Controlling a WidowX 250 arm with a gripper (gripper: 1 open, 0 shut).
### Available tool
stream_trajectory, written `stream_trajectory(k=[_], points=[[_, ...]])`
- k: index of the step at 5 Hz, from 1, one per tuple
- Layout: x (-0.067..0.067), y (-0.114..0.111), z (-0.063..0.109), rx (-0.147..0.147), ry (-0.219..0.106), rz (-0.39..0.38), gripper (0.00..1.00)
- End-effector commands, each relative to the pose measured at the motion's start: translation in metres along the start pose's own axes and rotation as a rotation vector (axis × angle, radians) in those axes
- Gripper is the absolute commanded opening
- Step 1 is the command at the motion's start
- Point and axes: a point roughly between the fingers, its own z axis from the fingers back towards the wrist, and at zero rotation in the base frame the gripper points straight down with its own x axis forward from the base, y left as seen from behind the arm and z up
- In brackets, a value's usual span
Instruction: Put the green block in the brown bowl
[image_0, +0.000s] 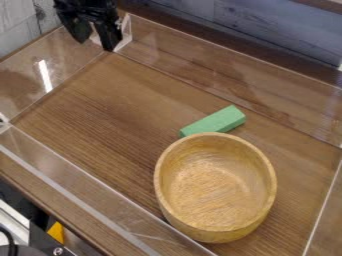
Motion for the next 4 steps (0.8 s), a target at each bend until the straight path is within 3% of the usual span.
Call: stream_trajectory(k=[1,2,4], points=[[0.004,-0.001,0.016,0.027,-0.065,-0.051,1.00],[0.004,0.008,0.023,0.019,-0.071,-0.079,1.00],[0.009,-0.003,0.020,0.014,-0.059,-0.063,1.00]])
